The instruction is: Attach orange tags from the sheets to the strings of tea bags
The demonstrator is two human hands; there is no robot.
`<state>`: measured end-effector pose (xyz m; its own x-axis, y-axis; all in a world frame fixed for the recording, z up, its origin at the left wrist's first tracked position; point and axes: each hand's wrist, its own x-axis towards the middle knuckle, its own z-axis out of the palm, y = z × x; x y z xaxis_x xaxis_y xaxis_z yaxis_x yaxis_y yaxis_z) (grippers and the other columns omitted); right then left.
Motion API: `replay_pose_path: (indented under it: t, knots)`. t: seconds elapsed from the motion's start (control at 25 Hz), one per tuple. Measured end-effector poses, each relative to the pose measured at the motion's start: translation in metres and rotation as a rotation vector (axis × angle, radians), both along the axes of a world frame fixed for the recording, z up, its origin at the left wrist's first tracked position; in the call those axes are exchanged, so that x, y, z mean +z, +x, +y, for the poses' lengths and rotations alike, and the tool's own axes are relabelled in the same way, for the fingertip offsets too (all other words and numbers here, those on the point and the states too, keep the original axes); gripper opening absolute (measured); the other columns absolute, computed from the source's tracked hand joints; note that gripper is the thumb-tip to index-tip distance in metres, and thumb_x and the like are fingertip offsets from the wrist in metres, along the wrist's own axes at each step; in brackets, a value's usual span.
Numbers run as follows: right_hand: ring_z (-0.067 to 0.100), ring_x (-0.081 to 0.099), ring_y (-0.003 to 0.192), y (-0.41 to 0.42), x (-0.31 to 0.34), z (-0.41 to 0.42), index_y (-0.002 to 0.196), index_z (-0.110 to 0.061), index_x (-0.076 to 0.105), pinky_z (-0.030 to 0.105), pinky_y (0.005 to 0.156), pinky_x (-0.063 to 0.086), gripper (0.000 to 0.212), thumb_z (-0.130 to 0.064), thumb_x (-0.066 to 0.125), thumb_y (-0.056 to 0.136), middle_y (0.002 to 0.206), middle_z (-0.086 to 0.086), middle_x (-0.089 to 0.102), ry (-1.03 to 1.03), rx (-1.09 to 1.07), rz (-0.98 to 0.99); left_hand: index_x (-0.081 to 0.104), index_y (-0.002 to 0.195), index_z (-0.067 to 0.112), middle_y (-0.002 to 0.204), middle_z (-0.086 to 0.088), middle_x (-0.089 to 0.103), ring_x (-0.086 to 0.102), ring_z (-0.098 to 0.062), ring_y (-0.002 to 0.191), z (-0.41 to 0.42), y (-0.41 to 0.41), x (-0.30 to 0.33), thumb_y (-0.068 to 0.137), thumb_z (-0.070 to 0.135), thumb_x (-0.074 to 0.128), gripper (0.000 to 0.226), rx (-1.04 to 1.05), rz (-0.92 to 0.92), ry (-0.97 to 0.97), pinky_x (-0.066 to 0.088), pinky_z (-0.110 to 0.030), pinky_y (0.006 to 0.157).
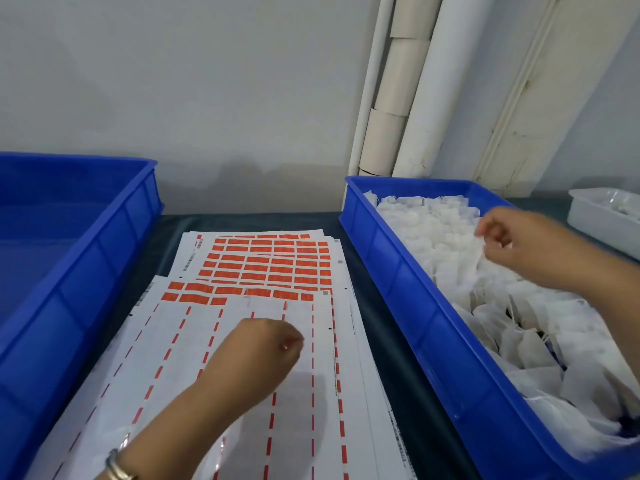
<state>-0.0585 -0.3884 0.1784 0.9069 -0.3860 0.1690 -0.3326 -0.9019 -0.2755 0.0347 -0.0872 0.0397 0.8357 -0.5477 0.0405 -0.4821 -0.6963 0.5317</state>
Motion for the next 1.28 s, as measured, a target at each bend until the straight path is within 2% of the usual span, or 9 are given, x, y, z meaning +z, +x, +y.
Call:
replay_pose_path:
  t: [0.12, 0.32, 0.44, 0.56, 0.68, 0.76, 0.92, 1.16, 1.28]
  knots:
    - [0.008, 0.056, 0.061, 0.015, 0.026, 0.049, 0.083, -0.031, 0.055, 0.025, 0.056, 0.041, 0.022, -0.009, 0.058, 0.083, 0.075, -0.007, 0.062, 0.137, 0.176, -0.239, 0.063, 0.114, 0.04, 0.111, 0.021, 0.064, 0.051, 0.013, 0.073, -0.008, 0.002, 0.017, 0.087, 0.041, 0.059, 0.027, -0.041, 0.1, -0.228, 0.039, -0.003, 0.063]
    - [0.004, 0.066, 0.067, 0.053, 0.001, 0.141, 0.082, -0.032, 0.056, 0.021, 0.06, 0.054, 0.028, -0.01, 0.072, 0.079, 0.077, -0.007, 0.065, 0.495, 0.402, -0.207, 0.03, 0.13, 0.055, 0.11, 0.036, 0.037, 0.049, 0.009, 0.089, -0.007, 0.01, 0.052, 0.066, 0.053, 0.072, 0.077, -0.015, 0.139, -0.54, 0.042, -0.006, 0.061]
    - [0.005, 0.068, 0.07, 0.07, -0.043, 0.18, 0.08, -0.033, 0.059, 0.02, 0.059, 0.055, 0.024, -0.014, 0.074, 0.079, 0.077, -0.009, 0.067, 0.636, 0.427, -0.141, 0.043, 0.102, 0.06, 0.089, 0.042, 0.045, 0.053, 0.018, 0.076, 0.012, 0.013, 0.047, 0.069, 0.05, 0.068, 0.042, 0.005, 0.219, -0.634, 0.039, -0.001, 0.047]
    - [0.005, 0.069, 0.066, 0.083, -0.073, 0.194, 0.082, -0.029, 0.063, 0.013, 0.053, 0.051, 0.02, -0.013, 0.074, 0.078, 0.075, -0.01, 0.069, 0.864, 0.309, -0.193, 0.051, 0.097, 0.057, 0.087, 0.041, 0.054, 0.057, 0.015, 0.078, 0.032, 0.014, 0.027, 0.076, 0.049, 0.059, 0.024, 0.053, 0.298, -0.671, 0.043, -0.005, 0.06]
    - [0.01, 0.071, 0.066, 0.09, -0.092, 0.198, 0.084, -0.023, 0.065, 0.016, 0.055, 0.053, 0.016, -0.011, 0.073, 0.078, 0.073, -0.008, 0.071, 1.105, 0.163, -0.255, 0.063, 0.092, 0.041, 0.095, 0.025, 0.064, 0.063, 0.001, 0.083, 0.041, 0.018, 0.007, 0.092, 0.026, 0.053, 0.018, 0.155, 0.391, -0.751, 0.05, -0.01, 0.066]
    - [0.012, 0.072, 0.07, 0.092, -0.1, 0.2, 0.088, -0.021, 0.067, 0.019, 0.059, 0.055, 0.015, -0.01, 0.072, 0.078, 0.076, -0.008, 0.072, 1.195, 0.155, -0.253, 0.065, 0.088, 0.036, 0.093, 0.019, 0.067, 0.065, -0.007, 0.085, 0.042, 0.02, 0.001, 0.093, 0.023, 0.053, 0.019, 0.202, 0.416, -0.742, 0.053, -0.016, 0.073]
    - [0.004, 0.069, 0.078, 0.092, -0.108, 0.206, 0.083, -0.033, 0.07, 0.017, 0.064, 0.056, 0.019, -0.014, 0.07, 0.081, 0.08, -0.02, 0.071, 1.12, 0.219, -0.292, 0.066, 0.077, 0.033, 0.072, 0.024, 0.067, 0.063, 0.005, 0.072, 0.043, 0.025, 0.007, 0.087, 0.029, 0.06, 0.012, 0.145, 0.362, -0.643, 0.044, -0.004, 0.055]
    - [0.009, 0.072, 0.074, 0.098, -0.097, 0.187, 0.071, -0.033, 0.075, 0.021, 0.053, 0.055, 0.023, -0.012, 0.069, 0.079, 0.083, -0.015, 0.073, 1.286, 0.128, -0.547, 0.063, 0.074, 0.037, 0.089, 0.028, 0.058, 0.056, 0.001, 0.087, 0.056, 0.028, 0.008, 0.083, 0.04, 0.062, 0.01, 0.158, 0.224, -0.392, 0.043, -0.009, 0.073]
    - [0.01, 0.072, 0.077, 0.104, -0.108, 0.188, 0.078, -0.029, 0.075, 0.022, 0.056, 0.056, 0.016, -0.014, 0.07, 0.08, 0.087, -0.013, 0.074, 1.324, 0.04, -0.499, 0.063, 0.069, 0.037, 0.083, 0.025, 0.058, 0.056, -0.002, 0.082, 0.057, 0.03, 0.012, 0.083, 0.038, 0.064, 0.013, 0.155, 0.258, -0.356, 0.042, -0.008, 0.066]
